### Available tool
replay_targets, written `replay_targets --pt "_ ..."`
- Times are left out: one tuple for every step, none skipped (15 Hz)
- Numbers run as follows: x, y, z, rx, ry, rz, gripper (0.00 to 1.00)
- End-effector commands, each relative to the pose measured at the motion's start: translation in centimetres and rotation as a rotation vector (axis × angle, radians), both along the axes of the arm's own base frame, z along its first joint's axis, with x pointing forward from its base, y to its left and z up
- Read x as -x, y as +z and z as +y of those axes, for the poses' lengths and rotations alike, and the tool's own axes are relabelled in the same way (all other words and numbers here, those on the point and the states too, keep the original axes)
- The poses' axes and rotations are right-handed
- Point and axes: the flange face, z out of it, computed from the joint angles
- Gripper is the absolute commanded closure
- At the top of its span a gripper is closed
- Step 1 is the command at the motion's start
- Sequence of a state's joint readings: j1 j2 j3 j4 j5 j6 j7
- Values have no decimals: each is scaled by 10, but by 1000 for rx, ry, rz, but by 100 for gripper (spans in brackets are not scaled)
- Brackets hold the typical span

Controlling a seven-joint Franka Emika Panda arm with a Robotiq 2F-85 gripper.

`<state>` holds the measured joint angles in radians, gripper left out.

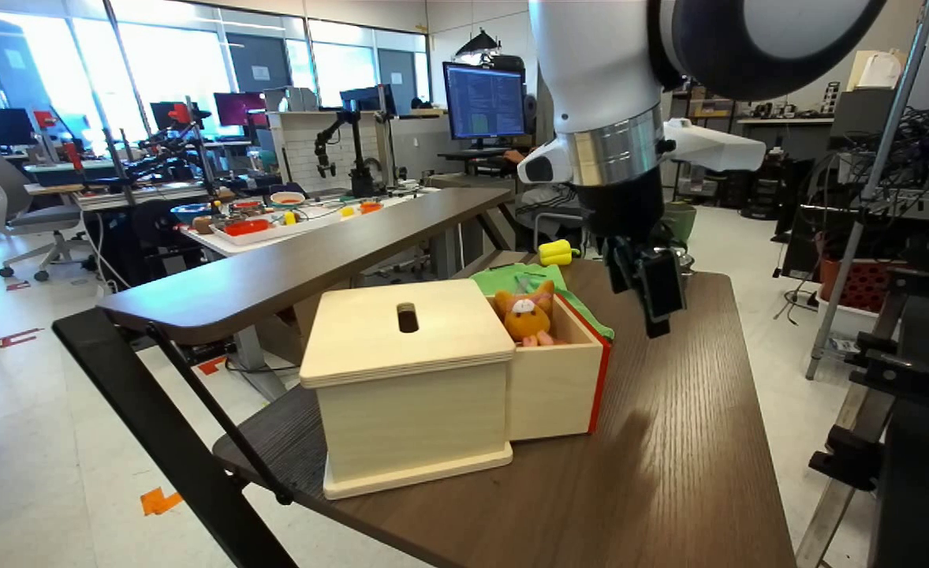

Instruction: Fold the green towel

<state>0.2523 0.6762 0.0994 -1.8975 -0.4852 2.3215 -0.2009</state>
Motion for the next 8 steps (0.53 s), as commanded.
replay_targets --pt "-8 -3 9 6 -37 -123 0" --pt "-8 -3 8 -6 -55 -142 0" --pt "-8 -3 7 -21 -72 -151 0" --pt "-8 -2 6 -42 -87 -155 0" --pt "-7 -1 5 -58 -91 -153 0" --pt "-5 -1 3 -80 -89 -145 0" --pt "-4 -1 2 -94 -90 -143 0" --pt "-2 -2 -1 -109 -93 -142 0"
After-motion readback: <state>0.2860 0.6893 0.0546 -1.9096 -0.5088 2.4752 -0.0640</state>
